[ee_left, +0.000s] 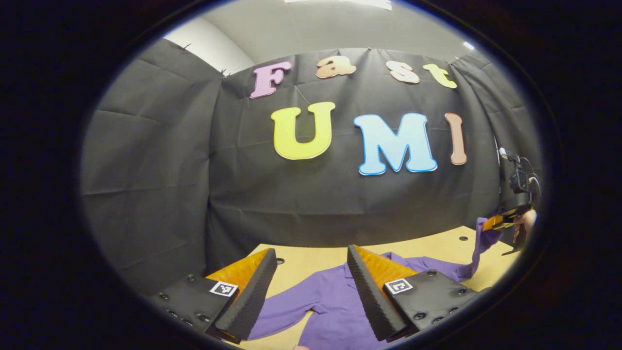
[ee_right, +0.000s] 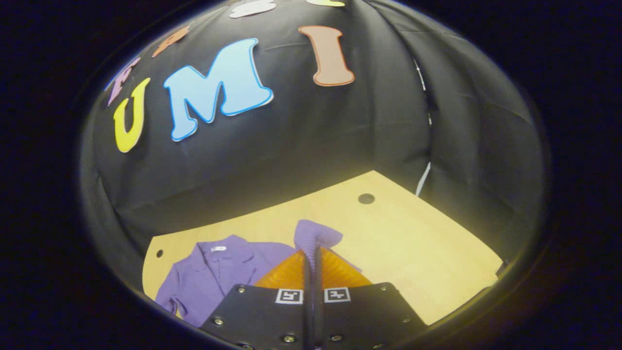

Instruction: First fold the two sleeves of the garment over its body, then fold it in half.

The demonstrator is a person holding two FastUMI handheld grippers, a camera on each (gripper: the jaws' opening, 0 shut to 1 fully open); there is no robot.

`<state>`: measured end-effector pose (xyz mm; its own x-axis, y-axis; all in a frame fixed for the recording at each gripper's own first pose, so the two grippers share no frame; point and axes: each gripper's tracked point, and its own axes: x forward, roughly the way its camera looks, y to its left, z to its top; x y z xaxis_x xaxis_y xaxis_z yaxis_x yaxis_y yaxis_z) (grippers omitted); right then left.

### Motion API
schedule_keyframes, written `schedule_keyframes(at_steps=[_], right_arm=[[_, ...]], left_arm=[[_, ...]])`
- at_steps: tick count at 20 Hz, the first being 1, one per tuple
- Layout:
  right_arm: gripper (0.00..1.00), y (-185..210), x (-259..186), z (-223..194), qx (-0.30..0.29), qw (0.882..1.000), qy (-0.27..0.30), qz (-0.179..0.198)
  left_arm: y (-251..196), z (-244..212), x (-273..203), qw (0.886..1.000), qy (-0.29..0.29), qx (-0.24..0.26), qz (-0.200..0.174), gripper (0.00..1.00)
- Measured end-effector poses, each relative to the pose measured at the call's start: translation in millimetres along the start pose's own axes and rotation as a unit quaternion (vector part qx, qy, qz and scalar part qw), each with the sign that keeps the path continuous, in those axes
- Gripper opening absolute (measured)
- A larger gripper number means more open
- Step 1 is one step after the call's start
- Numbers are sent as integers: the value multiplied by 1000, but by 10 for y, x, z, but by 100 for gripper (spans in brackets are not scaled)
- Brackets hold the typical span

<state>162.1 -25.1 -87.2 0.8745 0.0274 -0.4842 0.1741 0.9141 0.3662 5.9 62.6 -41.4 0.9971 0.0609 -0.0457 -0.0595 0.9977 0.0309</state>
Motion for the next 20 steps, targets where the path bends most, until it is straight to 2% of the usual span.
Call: schedule_keyframes(at_steps=[8,13,20], right_arm=[[1,1329,328,-72,-34,994,14,98],[1,2130,457,-550,-82,983,60,154],[2,2701,631,-1296,-163,965,113,174]], left_arm=[[398,8,-127,999,-1,-3,48,94],[615,-47,-224,997,4,-3,73,94],[908,-90,-328,994,11,-5,108,94]])
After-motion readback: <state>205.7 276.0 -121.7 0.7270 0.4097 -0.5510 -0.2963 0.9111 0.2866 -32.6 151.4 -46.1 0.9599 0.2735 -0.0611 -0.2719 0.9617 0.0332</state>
